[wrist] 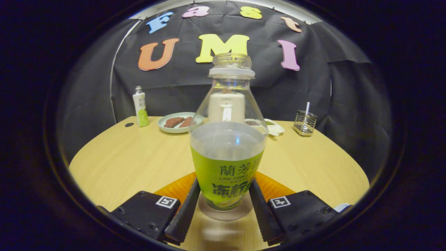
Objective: Take the bottle from table, then pour the juice into the cup, finally place the bottle on the coaster
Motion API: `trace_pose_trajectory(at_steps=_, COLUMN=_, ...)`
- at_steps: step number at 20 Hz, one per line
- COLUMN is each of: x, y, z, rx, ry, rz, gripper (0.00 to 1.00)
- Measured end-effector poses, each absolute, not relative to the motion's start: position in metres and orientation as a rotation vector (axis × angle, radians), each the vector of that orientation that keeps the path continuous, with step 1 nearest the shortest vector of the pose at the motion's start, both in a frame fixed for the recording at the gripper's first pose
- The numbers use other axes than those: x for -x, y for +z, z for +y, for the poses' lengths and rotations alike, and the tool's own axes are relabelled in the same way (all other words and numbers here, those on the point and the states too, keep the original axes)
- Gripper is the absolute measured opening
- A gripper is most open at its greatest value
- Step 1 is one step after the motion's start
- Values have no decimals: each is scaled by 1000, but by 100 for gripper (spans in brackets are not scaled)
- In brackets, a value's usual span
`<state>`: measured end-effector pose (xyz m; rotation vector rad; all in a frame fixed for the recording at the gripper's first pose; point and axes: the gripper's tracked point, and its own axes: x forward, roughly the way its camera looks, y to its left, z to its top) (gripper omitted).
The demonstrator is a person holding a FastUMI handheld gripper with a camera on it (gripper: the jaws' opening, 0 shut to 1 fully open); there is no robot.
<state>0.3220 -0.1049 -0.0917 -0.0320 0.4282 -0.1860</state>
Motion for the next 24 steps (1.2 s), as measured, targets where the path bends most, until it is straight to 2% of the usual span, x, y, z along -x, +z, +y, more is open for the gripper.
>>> trace_pose_trajectory(at_steps=4, x=-321, y=-85, z=-103, rx=38, ry=-172, rz=421, gripper=85)
trace_pose_trajectory(at_steps=6, x=-320, y=-88, z=-105, rx=37, ry=-170, rz=429, gripper=91)
trace_pose_trajectory(at_steps=7, x=-317, y=-86, z=-104, rx=36, ry=-166, rz=430, gripper=100)
trace_pose_trajectory(at_steps=17, x=-282, y=-51, z=-93, rx=44, ry=-149, rz=354, gripper=100)
trace_pose_trajectory(at_steps=24, x=-208, y=-19, z=-98, rx=-26, ry=-176, rz=249, gripper=100)
